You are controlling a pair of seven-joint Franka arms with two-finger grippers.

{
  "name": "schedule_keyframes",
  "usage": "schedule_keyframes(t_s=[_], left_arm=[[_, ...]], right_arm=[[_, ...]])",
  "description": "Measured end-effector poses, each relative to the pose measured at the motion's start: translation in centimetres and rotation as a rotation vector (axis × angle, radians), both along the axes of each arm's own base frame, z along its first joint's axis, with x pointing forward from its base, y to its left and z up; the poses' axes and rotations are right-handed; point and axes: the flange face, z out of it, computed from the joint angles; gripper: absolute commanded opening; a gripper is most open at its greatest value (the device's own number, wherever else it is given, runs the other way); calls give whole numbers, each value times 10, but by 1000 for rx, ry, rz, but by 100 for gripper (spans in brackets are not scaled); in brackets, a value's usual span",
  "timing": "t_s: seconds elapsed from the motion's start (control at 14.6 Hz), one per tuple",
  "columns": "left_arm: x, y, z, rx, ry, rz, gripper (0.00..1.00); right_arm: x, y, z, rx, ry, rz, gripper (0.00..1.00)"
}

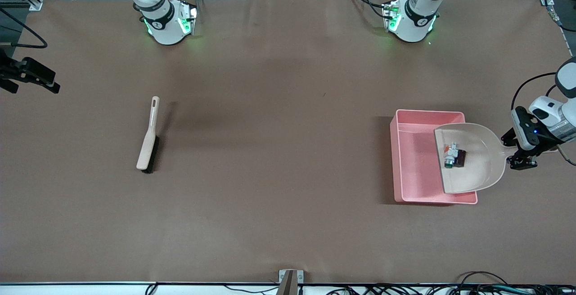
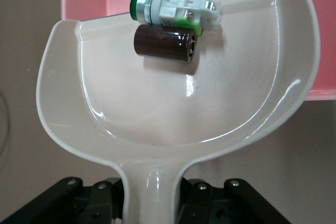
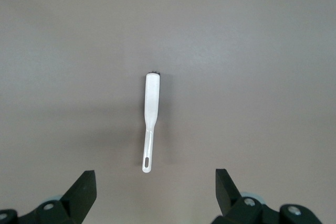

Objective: Clean e-waste and dump in bin
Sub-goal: 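Tilt the dustpan with the left gripper to dump parts into the bin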

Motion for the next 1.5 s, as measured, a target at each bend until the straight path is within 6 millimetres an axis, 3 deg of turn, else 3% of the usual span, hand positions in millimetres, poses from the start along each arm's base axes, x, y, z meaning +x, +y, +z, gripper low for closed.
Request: schedule_keyframes(t_s=[0.34, 0.82, 1.03, 1.09, 1.23, 1.37, 1.5], left_arm=[[6, -1, 45, 154, 10, -27, 0], [18, -26, 55, 208, -20, -26, 0], [26, -39, 78, 198, -63, -18, 0], [32, -56, 88, 187, -80, -10, 0], [45, -108, 102, 157, -102, 7, 1], [56, -181, 106, 125, -104, 25, 1], [62, -257, 97, 111, -89, 24, 1]], right_arm=[[-7, -2, 6, 2, 9, -32, 100], [-6, -1, 7, 1, -3, -38, 100], [-6, 1, 7, 1, -2, -35, 100], [-6, 1, 7, 1, -2, -34, 100], [-6, 2, 7, 2, -2, -35, 100], [-6, 1, 7, 2, -1, -36, 100], [-6, 1, 7, 2, 0, -37, 100]])
